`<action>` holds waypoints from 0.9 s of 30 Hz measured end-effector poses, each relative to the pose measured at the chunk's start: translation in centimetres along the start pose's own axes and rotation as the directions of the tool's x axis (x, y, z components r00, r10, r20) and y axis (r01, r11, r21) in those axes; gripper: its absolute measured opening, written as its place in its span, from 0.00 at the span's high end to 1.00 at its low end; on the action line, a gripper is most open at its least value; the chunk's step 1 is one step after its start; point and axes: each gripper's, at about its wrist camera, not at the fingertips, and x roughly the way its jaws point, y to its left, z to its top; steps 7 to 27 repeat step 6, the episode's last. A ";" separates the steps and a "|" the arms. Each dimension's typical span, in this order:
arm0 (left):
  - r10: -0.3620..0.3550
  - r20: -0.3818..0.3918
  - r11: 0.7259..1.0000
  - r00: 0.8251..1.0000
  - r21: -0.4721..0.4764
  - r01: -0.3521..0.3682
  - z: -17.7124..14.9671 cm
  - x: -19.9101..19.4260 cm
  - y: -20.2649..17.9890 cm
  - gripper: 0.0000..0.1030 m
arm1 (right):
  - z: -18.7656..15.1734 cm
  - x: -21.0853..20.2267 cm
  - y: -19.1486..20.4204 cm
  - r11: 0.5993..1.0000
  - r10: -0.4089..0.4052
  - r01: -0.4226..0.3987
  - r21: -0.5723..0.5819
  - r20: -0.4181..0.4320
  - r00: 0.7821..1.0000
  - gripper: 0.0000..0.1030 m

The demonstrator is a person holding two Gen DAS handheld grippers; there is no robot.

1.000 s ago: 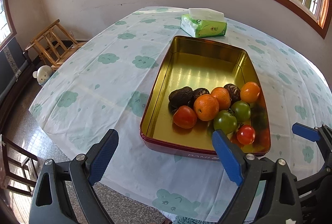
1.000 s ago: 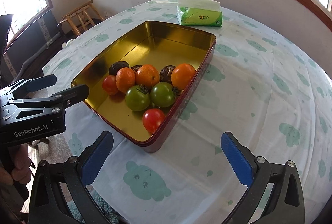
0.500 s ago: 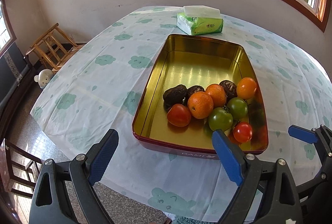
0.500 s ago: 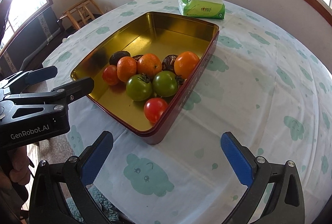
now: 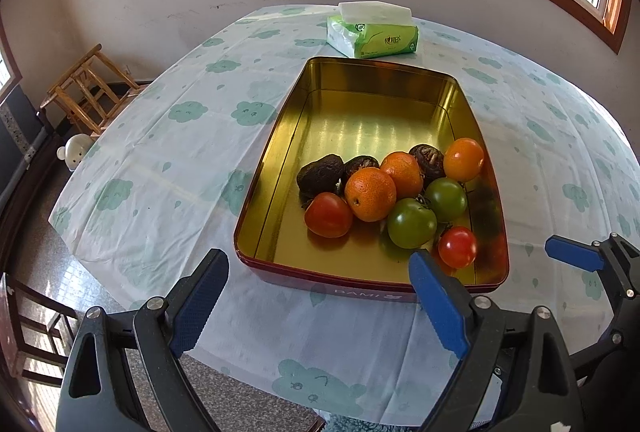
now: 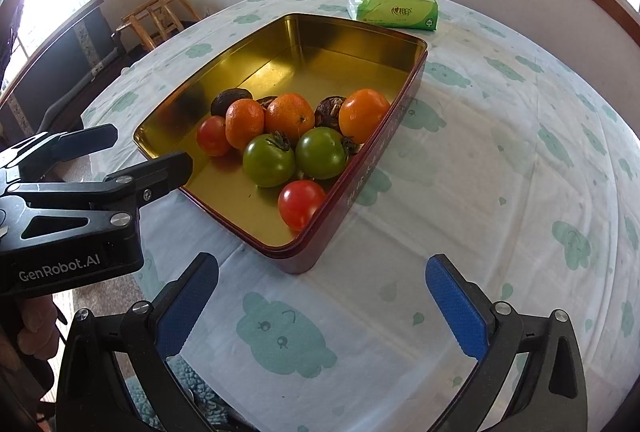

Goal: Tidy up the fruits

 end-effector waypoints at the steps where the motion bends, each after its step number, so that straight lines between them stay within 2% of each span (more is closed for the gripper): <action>1: 0.003 0.003 1.000 1.000 0.004 -0.003 0.0 0.0 -0.1 0.13 | 0.0 0.0 0.0 1.000 0.000 0.000 0.000 0.000 1.000 0.00; 6: -0.008 0.003 1.000 1.000 -0.001 0.008 0.1 -0.2 -0.2 0.10 | -0.1 0.1 -0.1 1.000 0.001 -0.001 -0.001 0.001 1.000 0.00; 27: -0.008 0.003 1.000 1.000 -0.001 0.008 0.1 -0.2 -0.2 0.10 | -0.1 0.1 -0.1 1.000 0.001 -0.001 -0.001 0.001 1.000 0.00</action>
